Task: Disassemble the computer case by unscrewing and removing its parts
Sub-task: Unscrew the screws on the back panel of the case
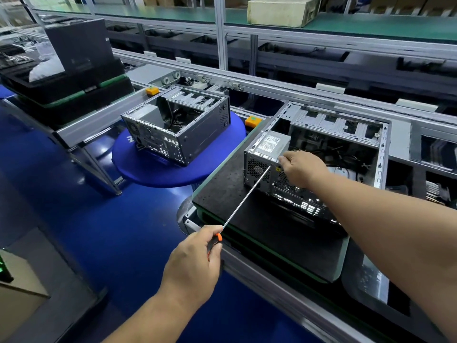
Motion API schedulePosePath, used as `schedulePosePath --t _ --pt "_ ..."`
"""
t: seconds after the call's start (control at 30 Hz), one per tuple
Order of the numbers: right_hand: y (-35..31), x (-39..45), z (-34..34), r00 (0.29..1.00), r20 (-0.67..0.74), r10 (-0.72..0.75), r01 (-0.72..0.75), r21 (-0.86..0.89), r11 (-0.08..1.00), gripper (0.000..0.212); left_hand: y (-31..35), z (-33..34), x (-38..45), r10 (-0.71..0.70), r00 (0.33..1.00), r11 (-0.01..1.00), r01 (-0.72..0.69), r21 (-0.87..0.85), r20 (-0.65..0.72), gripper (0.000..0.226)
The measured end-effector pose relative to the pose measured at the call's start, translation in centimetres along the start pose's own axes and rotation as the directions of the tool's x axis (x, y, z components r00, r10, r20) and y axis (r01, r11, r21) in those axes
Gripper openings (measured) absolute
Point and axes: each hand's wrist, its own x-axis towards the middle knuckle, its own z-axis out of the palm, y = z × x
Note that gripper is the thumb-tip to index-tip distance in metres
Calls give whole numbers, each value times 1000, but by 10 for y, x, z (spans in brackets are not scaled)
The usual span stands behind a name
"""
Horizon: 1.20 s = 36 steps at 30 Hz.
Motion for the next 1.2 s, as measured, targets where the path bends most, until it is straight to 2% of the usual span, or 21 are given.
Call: schedulePosePath --t 0.1,0.2,0.3,0.37,0.43,0.53,0.57,0.6,0.63,0.77,0.8,0.87,0.93,1.0,1.03,1.1,1.13,1.17,1.2 --pt "1 -1 2 1000 -19 2 -1 24 1000 30 -2 4 1 26 999 999 -25 -30 33 42" --pt "0 0 3 999 -36 23 -20 70 997 43 -1 9 2 -61 991 963 90 -255 116 39" --pt "0 2 4 999 -30 44 -41 115 993 48 1 12 3 -148 975 869 207 -449 163 36" --pt "-1 3 3 998 -23 52 -48 136 989 49 5 12 5 -260 932 699 363 -616 254 34" --pt "-1 3 2 998 -22 54 -50 144 988 49 9 6 7 -320 836 430 548 -717 447 32" --pt "-2 2 2 999 -15 46 -44 148 988 49 4 -6 12 -191 657 -52 735 -676 730 28" --pt "-2 1 1 999 -14 45 -42 149 988 49 1 -9 13 -134 629 -150 751 -643 766 29" --pt "-2 1 0 999 -13 41 -39 147 988 49 -1 -10 14 -106 628 -171 752 -636 771 30" --pt "-2 0 -1 999 -9 37 -36 144 989 48 -3 -10 15 -109 642 -132 748 -651 759 31" --pt "-4 -4 -6 1000 10 13 -14 140 990 44 -6 -6 15 -232 726 166 685 -710 647 25" --pt "-6 -7 -7 1000 -26 16 -12 150 989 40 -7 -5 15 -255 752 245 658 -712 607 24" --pt "-11 -16 -7 979 -190 74 -32 213 977 26 -7 -6 16 -275 806 415 591 -692 523 25" --pt "-21 -32 0 920 -373 120 -3 298 955 15 -6 -7 17 -264 853 576 514 -636 450 24" --pt "-39 -52 15 899 -427 97 68 357 932 13 -5 -7 19 -240 880 668 456 -588 410 24" --pt "-51 -62 24 906 -405 121 65 415 907 11 -4 -8 20 -234 886 684 443 -579 401 24" --pt "-75 -71 39 920 -259 293 -85 598 797 12 -6 -8 23 -224 891 696 431 -574 396 25" --pt "-84 -67 43 902 -119 416 -219 703 676 18 -7 -9 25 -218 890 702 428 -570 400 24" --pt "-93 -62 43 855 67 515 -367 779 508 25 -9 -10 26 -210 888 705 427 -566 409 24" --pt "-99 -56 42 793 256 553 -489 810 325 31 -10 -11 26 -201 884 701 431 -568 422 23"
